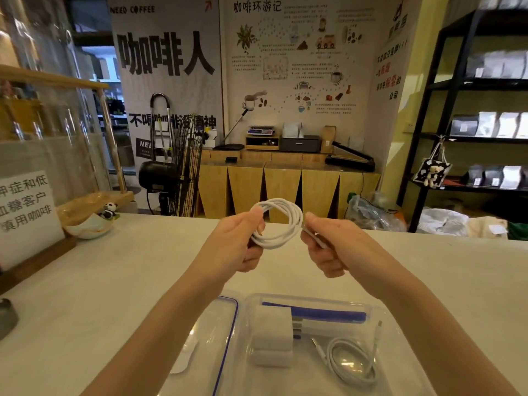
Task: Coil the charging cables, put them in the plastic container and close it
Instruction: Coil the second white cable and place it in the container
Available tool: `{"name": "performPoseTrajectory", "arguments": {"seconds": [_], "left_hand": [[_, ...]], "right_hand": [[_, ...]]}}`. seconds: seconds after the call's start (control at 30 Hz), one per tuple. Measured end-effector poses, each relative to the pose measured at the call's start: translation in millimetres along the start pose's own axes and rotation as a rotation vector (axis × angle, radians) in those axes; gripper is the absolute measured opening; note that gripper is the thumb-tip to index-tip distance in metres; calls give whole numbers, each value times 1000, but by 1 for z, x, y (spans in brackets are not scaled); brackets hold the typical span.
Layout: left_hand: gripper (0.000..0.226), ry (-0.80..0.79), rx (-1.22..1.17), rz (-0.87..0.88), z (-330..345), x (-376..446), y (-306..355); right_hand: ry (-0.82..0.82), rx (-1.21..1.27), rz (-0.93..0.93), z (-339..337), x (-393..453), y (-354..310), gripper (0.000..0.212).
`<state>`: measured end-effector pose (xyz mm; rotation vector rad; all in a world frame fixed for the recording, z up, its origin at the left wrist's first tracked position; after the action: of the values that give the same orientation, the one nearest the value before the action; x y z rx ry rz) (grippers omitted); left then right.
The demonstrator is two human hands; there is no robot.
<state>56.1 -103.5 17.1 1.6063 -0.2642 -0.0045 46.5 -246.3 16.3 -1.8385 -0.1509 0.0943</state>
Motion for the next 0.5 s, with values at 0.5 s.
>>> {"name": "performPoseTrajectory", "arguments": {"seconds": [0.5], "left_hand": [[36,-465,652,-261,28,-21,-27]], "right_hand": [[-201,-151,141,-12,-34,45,17]]}}
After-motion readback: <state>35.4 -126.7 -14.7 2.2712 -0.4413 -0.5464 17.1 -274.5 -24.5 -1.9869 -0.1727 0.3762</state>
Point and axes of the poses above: each hand's wrist, its own x-axis towards the middle knuckle, its own z-axis out of the palm, y = z × x, the point moved 5 cm from there along x, towards the middle knuckle, and after that the axes turned 7 degrees about y, right-handed, at the moved point
